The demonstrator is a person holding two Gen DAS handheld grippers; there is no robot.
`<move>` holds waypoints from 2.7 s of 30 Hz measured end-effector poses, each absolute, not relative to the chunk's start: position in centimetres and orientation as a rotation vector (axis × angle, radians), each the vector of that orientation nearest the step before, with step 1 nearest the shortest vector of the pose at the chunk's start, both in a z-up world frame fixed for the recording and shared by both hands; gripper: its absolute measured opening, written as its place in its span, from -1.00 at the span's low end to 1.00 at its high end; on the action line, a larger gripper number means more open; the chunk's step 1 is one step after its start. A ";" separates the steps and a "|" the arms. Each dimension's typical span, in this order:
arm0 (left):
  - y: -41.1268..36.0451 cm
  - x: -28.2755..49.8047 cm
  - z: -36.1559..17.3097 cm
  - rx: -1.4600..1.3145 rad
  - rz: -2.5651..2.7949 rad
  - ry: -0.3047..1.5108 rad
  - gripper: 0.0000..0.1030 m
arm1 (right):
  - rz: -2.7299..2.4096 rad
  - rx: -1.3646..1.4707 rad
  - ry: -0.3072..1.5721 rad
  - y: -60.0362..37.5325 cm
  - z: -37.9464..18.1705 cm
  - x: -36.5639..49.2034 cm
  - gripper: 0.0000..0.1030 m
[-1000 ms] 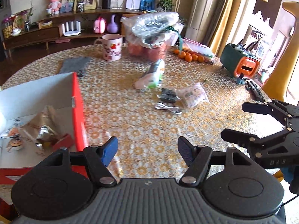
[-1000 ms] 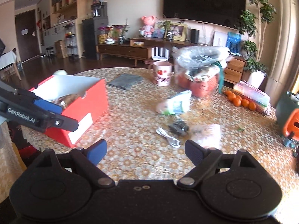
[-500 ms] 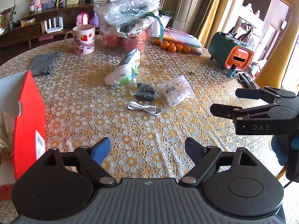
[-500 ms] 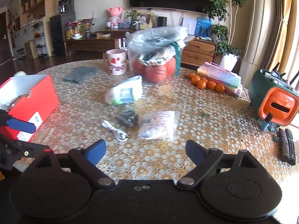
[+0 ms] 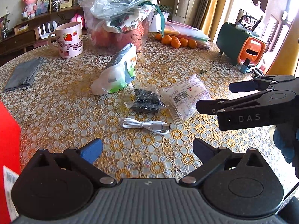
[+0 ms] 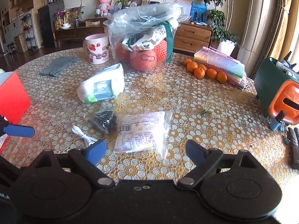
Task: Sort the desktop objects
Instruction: 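Withdraw both tools from the box toward the cable and bread bag, then grasp the white USB cable with the left tool while the right tool grasps the clear bread bag, then carry the cable and bread bag with both tools over the red box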
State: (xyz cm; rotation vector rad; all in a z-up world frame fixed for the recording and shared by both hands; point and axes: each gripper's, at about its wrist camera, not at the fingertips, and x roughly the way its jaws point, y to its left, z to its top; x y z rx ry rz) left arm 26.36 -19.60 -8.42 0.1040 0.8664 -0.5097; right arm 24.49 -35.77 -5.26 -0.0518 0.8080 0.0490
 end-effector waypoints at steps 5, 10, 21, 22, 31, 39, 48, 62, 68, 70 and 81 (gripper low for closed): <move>-20.7 28.0 -9.7 0.129 -0.509 0.865 1.00 | 0.048 -0.068 0.839 -35.5 -6.6 26.6 0.78; -21.5 29.4 -11.0 0.145 -0.504 0.877 1.00 | 0.041 -0.053 0.864 -35.4 -7.6 28.1 0.78; -22.8 30.4 -12.5 0.206 -0.470 0.852 1.00 | 0.029 -0.041 0.905 -35.2 -9.3 29.9 0.78; -22.8 30.4 -12.6 0.204 -0.465 0.848 0.99 | 0.027 -0.041 0.906 -35.2 -9.5 30.0 0.78; -22.6 30.3 -12.5 0.200 -0.455 0.827 0.92 | 0.023 -0.016 0.905 -35.1 -9.9 30.4 0.73; -22.5 29.9 -12.2 0.199 -0.449 0.812 0.55 | 0.036 0.005 0.906 -35.0 -9.7 30.1 0.46; -22.1 29.8 -12.1 0.179 -0.452 0.827 0.54 | 0.030 0.006 0.904 -35.0 -9.2 29.2 0.23; -20.5 27.8 -10.8 0.142 -0.444 0.846 0.53 | 0.050 0.021 0.908 -35.3 -7.5 25.6 0.21; -19.3 26.0 -9.0 0.131 -0.453 0.837 0.54 | 0.065 0.033 0.891 -35.0 -5.8 24.1 0.21; -18.7 25.3 -8.2 0.130 -0.458 0.831 0.54 | 0.075 0.033 0.884 -34.7 -5.1 23.6 0.21; -13.5 21.5 -3.0 0.096 -0.474 0.813 0.53 | 0.173 0.037 0.830 -30.6 0.1 20.3 0.21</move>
